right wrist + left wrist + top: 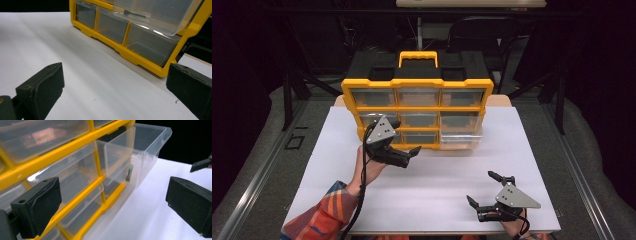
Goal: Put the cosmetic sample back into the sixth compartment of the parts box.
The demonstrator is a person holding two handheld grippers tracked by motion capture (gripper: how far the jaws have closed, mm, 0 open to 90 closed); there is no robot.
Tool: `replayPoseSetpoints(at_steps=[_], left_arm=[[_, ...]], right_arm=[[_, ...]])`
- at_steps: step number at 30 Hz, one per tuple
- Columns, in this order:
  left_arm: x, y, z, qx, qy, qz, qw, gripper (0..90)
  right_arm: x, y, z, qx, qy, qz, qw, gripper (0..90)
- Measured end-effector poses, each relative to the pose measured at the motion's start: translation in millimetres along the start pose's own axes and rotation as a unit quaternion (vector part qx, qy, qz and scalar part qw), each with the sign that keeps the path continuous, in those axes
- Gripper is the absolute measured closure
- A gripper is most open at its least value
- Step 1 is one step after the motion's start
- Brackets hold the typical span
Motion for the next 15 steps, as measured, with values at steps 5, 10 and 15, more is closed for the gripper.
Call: replayPoseSetpoints(at_steps=[5, 10, 15], left_arm=[[1.4, 5.5, -4.9, 0.001, -0.001, 0.005, 1.0, 0.1], [4.2, 20.2, -21.0, 0.005, 0.002, 0.018, 0.9998, 0.0], [7.4, 34.6, -41.7, 0.012, 0.012, 0.031, 0.9994, 0.0]], right_arm=[[0.1, 0.0, 0.0, 0.0, 0.0, 0.0, 1.0, 1.0], [0.4, 0.0, 0.0, 0.0, 0.0, 0.001, 1.0, 1.0], [0.4, 0.0, 0.1, -0.001, -0.001, -0.001, 1.0, 1.0]])
Point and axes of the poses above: each handheld gripper's, and its own axes: y roughly backward along the jaws, z roughly out of its top, x roughly to its left, the point moved 7 cm from there along -y, roughly forward along the jaws, and after that the axes turned 2 degrees about -z, right-handed, at the moved point
